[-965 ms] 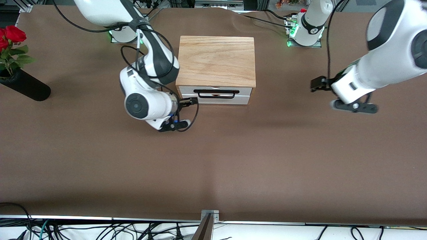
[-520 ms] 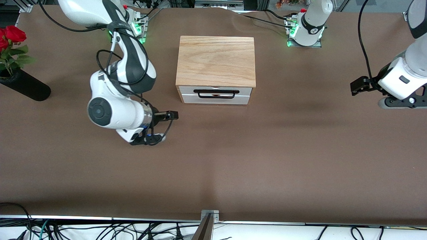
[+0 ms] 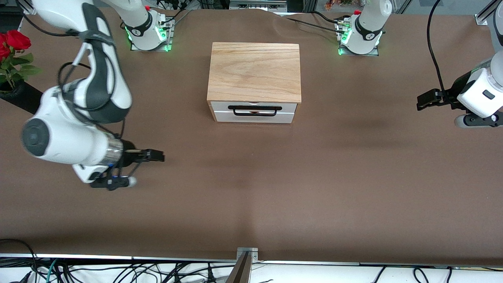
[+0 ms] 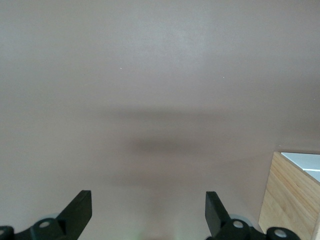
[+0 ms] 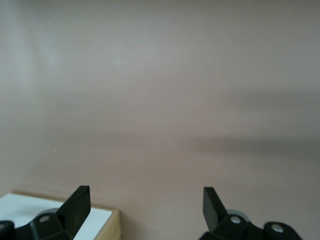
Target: Close drawer with both arms simultaneously
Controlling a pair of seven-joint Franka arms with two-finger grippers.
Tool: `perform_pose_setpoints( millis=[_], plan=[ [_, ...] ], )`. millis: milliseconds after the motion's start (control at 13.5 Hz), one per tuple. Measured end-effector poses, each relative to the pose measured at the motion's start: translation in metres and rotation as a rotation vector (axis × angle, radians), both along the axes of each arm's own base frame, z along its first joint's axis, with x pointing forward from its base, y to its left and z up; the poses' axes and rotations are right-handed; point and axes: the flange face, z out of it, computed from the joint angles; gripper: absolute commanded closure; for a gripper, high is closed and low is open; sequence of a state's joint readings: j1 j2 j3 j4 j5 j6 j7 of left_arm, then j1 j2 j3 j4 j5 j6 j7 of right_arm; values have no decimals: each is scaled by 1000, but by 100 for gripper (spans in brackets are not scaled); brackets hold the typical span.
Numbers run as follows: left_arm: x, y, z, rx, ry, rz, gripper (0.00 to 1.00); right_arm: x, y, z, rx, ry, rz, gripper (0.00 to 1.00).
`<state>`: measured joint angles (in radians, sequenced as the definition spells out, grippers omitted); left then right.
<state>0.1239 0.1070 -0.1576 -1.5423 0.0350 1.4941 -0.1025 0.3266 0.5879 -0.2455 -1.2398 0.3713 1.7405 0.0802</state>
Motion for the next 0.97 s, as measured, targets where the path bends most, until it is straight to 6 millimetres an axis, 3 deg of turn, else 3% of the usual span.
perform_pose_setpoints(
  millis=[223,446,594,743,965],
  plan=[
    [-6,-1,-1,3,-3,-1,0,0,-62,42,-126,-67,-26,0],
    [-7,-2,-2,3,-3,-2,0,-19,-80,103,-213,-142,-11,0],
    [-7,-1,-3,3,-1,-2,0,-38,-104,135,-212,-157,-34,0],
    [-7,-1,-3,3,0,-2,0,-57,-129,150,-244,-158,-54,0],
    [-7,-1,-3,3,0,-2,0,-74,-136,157,-260,-147,-52,0]
  ],
)
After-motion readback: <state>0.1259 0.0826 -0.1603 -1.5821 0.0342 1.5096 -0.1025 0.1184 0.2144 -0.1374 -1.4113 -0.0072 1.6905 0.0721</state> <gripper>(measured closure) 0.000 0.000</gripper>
